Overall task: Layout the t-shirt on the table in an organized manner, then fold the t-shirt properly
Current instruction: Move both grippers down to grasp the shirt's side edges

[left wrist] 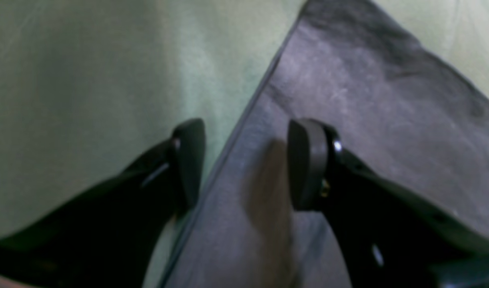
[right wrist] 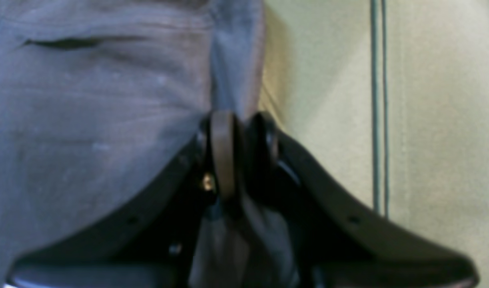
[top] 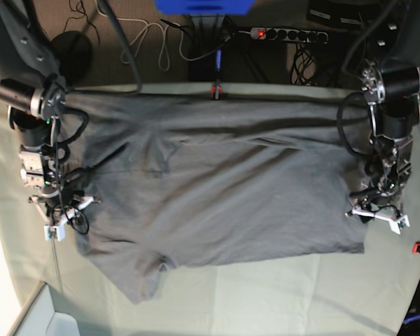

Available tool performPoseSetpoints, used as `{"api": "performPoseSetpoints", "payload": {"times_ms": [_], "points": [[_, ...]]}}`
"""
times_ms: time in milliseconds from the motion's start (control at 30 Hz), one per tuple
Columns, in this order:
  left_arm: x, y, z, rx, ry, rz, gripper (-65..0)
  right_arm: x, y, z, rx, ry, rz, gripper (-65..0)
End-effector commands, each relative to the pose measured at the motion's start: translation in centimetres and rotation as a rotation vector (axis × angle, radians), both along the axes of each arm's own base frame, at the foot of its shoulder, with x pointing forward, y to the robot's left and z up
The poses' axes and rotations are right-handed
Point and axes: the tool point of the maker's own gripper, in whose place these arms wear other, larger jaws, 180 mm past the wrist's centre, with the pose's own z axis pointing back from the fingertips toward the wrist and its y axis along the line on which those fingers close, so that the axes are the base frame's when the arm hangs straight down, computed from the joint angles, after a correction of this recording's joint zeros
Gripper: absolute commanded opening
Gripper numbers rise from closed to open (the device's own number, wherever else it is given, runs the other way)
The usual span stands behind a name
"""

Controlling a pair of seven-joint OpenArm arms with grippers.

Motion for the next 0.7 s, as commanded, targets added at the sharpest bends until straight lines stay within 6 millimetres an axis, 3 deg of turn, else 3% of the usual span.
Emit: {"api": "performPoseSetpoints", "payload": {"times_ms": [0,100,267,333,400,500,600,667], "points": [[1.2,0.8,1.6,0.017,-0.045,0.003,-32.7,1.0,-1.0,1.2,-0.022,-0.021,-0.009,-56.9],[-0.4,0.5,-0.8,-0.011,0.025,0.015,-32.7,1.0,-1.1,1.2,-0.024,-0.021,-0.010,-57.3],[-0.7,-0.7,-1.8,0.024,0.077,-0.056,-33.7,1.0,-1.1,1.2,-0.025,-0.021,-0.009,-57.6],[-0.6,-1.1,-1.9,0.039,0.087,-0.081,-39.4,1.0,-1.0,1.3,-0.025,-0.022,-0.009,-60.0],[-0.6,-1.1,-1.9,0.040,0.086,-0.083,-49.5,1.0,-1.0,1.3,-0.024,-0.027,-0.009,-65.0],[-0.2,-1.1,-1.6,0.039,0.077,-0.082,-65.0,1.1,-1.1,1.4,-0.024,-0.029,-0.010,-65.0],[0.0,-1.1,-1.3,0.040,0.071,-0.082,-64.6,1.3,-1.2,1.7,-0.022,-0.041,-0.015,-65.0],[1.1,-1.2,0.0,0.049,0.033,-0.092,-65.0,1.7,-1.2,2.2,-0.021,-0.065,-0.017,-65.0]]}}
